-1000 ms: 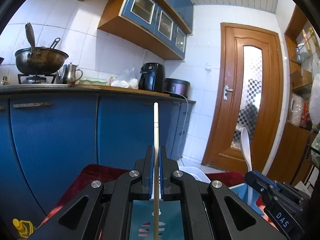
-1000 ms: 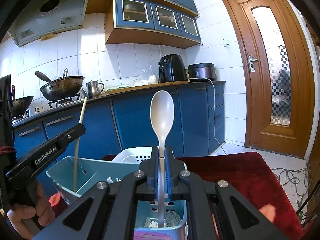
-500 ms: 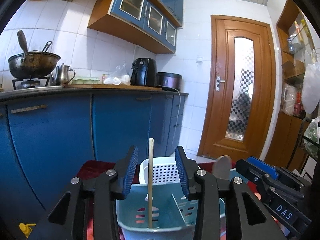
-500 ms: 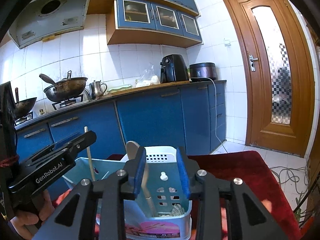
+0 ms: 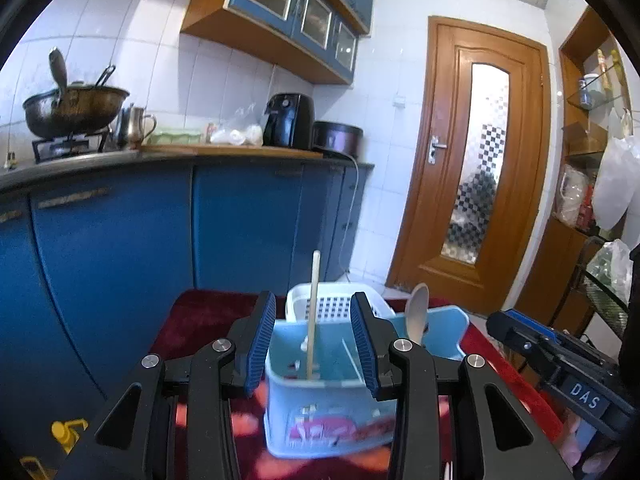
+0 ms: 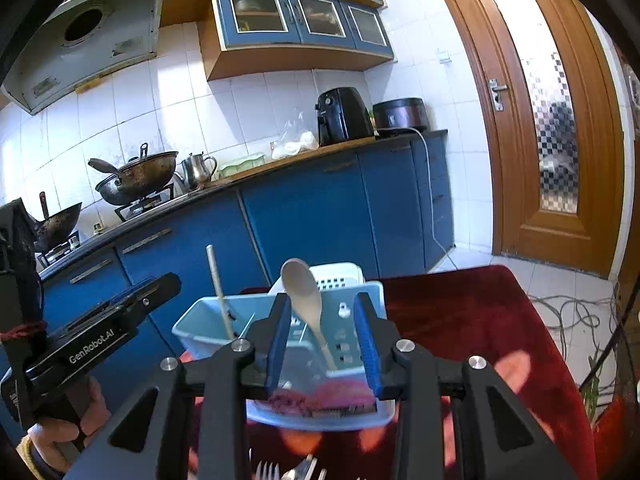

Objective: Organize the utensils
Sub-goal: 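Withdraw both tools from the holder back toward the utensil pile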

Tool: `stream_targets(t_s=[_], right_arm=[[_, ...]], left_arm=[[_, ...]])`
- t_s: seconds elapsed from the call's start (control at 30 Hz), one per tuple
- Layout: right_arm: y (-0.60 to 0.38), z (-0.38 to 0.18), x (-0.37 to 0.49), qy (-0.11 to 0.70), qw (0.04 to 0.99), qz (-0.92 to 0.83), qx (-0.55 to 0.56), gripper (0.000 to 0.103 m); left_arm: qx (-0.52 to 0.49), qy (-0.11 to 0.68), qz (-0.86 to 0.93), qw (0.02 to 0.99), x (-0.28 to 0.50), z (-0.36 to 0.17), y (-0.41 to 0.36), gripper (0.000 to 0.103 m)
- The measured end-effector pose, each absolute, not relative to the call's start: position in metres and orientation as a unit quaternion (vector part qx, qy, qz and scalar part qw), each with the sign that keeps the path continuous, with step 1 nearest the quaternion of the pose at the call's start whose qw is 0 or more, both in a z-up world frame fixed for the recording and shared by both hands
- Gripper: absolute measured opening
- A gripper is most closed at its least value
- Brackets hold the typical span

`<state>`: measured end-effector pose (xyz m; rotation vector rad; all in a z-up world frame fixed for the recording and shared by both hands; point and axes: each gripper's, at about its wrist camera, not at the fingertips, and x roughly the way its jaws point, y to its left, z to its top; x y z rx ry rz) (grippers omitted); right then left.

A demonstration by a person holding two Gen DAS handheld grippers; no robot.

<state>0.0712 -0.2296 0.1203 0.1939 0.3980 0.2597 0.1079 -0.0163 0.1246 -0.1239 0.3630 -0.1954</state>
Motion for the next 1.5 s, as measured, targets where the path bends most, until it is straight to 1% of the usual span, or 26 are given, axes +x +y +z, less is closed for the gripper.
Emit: stream_targets(t_s=[0.33, 0.7, 1.27, 1.5], right_arm=[[-0.236, 0.11, 0.038, 0.247, 0.954, 0.132, 0.107, 0.036], [-0.247, 0.083, 0.014, 0.302, 0.939, 0.118, 0.113, 0.036], [-0.255, 0.032, 0.01, 0.38, 0.91, 0.107, 0.127, 0.036], [-0.255, 0.019, 0.014, 0.397, 0.902, 0.106, 0.131, 0.036]], left_arm=[[-0.051, 0.224, -0.096, 0.969, 0.078, 0.12, -0.01, 0.04], [-0.019, 0.287, -0.107, 0.952, 0.049, 0.094, -0.018, 0.043], [-0.003, 0.386, -0.11, 0.916, 0.058, 0.041, -0.028, 0.043], [-0.01, 0.419, -0.138, 0.897, 0.065, 0.024, -0.041, 0.043]])
